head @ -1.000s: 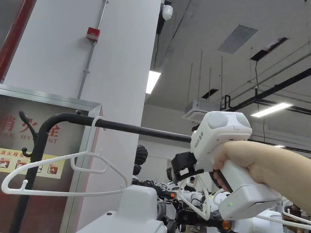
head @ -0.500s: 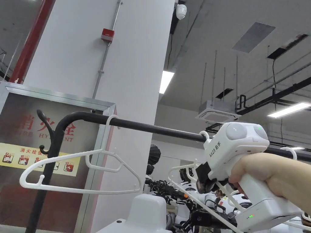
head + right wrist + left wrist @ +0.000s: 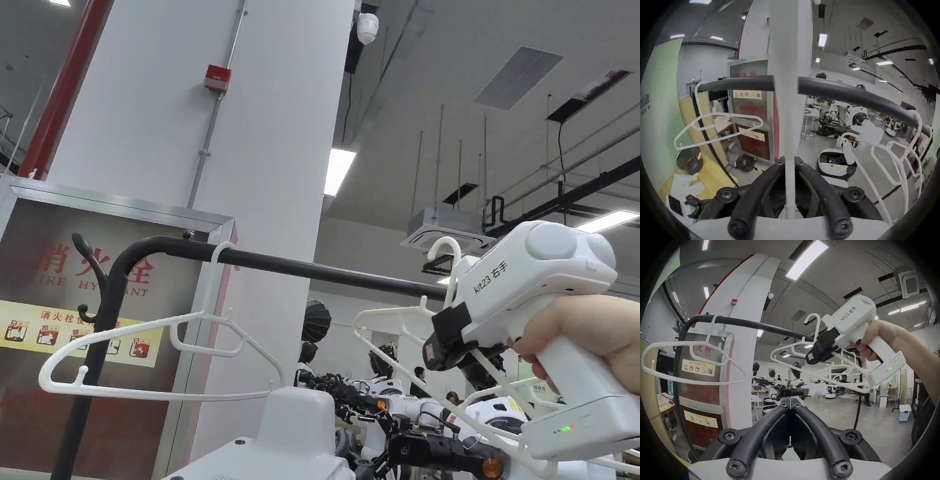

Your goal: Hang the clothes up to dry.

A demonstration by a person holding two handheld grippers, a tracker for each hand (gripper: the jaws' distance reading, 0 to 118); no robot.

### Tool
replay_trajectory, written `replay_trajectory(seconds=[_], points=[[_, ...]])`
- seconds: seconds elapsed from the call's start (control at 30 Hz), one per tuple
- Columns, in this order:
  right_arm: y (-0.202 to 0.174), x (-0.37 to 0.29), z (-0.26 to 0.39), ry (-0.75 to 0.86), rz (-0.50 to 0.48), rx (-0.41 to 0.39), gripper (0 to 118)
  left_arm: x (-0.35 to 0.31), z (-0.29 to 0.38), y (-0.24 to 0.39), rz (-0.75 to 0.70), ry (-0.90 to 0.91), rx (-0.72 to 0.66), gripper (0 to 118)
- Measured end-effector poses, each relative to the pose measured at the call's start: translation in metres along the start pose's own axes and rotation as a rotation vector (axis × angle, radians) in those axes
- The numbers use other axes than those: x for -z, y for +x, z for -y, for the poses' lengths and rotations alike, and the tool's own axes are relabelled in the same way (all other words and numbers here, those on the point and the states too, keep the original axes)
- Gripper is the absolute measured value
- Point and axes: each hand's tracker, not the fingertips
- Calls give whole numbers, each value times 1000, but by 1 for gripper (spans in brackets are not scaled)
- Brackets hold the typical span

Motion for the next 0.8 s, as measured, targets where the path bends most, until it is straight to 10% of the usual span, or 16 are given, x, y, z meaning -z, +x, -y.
replay_trajectory(seconds=[0.4, 0.8], points=[[24, -36, 100, 72, -72, -11, 4, 4, 9, 22, 38, -30, 27, 0], [71, 42, 288, -120, -161, 192, 4, 12, 68, 27, 85, -182, 6, 0]])
